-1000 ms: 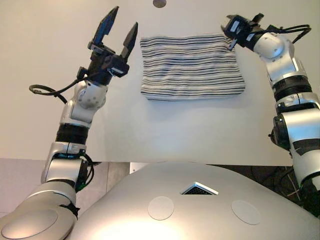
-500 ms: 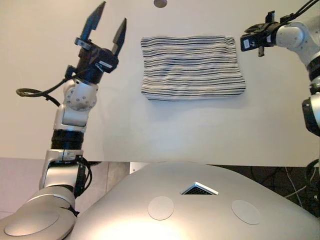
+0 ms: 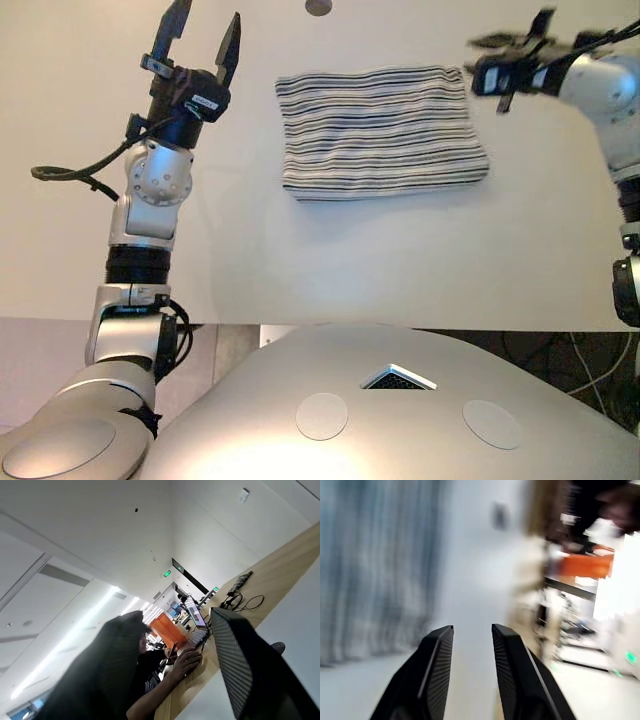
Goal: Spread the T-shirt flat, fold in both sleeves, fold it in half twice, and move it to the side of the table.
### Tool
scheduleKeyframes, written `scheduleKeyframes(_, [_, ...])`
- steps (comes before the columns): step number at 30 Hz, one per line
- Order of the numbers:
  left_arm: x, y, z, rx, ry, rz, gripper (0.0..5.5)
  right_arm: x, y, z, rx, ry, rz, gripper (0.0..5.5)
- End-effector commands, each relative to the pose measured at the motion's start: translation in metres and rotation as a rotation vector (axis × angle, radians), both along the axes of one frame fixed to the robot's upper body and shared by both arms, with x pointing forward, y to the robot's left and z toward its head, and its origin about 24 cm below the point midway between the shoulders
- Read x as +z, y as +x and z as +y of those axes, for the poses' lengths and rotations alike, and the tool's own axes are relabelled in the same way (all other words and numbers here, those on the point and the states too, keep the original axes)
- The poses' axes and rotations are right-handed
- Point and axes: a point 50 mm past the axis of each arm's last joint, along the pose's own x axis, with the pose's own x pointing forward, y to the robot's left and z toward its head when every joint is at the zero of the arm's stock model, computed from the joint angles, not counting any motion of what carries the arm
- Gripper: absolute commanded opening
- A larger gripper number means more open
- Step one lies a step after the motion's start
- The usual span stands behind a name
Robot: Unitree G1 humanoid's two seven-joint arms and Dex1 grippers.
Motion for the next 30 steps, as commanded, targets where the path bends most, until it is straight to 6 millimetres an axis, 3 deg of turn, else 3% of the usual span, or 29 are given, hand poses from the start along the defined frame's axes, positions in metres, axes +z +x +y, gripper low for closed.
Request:
scheduleKeyframes(1, [0.000, -0.002, 0.002, 0.009, -0.028, -0.005, 2.48, 0.007, -0.005, -0.020, -0.050, -0.109, -0.003, 1.44])
scheduleKeyframes(3, [0.001, -0.001, 0.003, 0.008, -0.026, -0.009, 2.48, 0.013, -0.001, -0.014, -0.026, -0.146, -0.027, 1.44])
scheduleKeyframes(6, [0.004, -0.001, 0.002, 0.002, -0.024, -0.022, 2.48, 0.010, 0.010, 0.013, 0.037, -0.104, -0.038, 1.44])
scheduleKeyframes(11, [0.007, 0.000, -0.002, -0.019, -0.033, -0.029, 2.48, -0.025, 0.029, 0.067, 0.151, -0.040, -0.028, 1.44])
scheduleKeyframes(13, [0.006, -0.002, -0.006, -0.035, -0.049, -0.027, 2.48, -0.036, 0.038, 0.074, 0.150, -0.066, -0.039, 1.44])
scheduleKeyframes(16, [0.007, -0.007, -0.012, -0.057, -0.081, -0.030, 2.48, -0.054, 0.045, 0.070, 0.134, -0.157, -0.007, 1.44])
scheduleKeyframes(19, [0.013, -0.009, -0.012, -0.067, -0.094, -0.036, 2.48, -0.066, 0.044, 0.051, 0.121, -0.301, 0.048, 1.44])
scheduleKeyframes(24, [0.022, -0.006, 0.001, -0.027, -0.088, -0.036, 2.48, -0.060, 0.040, 0.011, 0.120, -0.523, 0.187, 1.44])
scheduleKeyframes(26, [0.025, -0.004, 0.007, -0.001, -0.097, -0.038, 2.48, -0.061, 0.036, 0.004, 0.129, -0.551, 0.239, 1.44])
scheduleKeyframes(30, [0.027, -0.002, 0.011, 0.023, -0.104, -0.032, 2.48, -0.082, 0.018, -0.005, 0.180, -0.589, 0.369, 1.44])
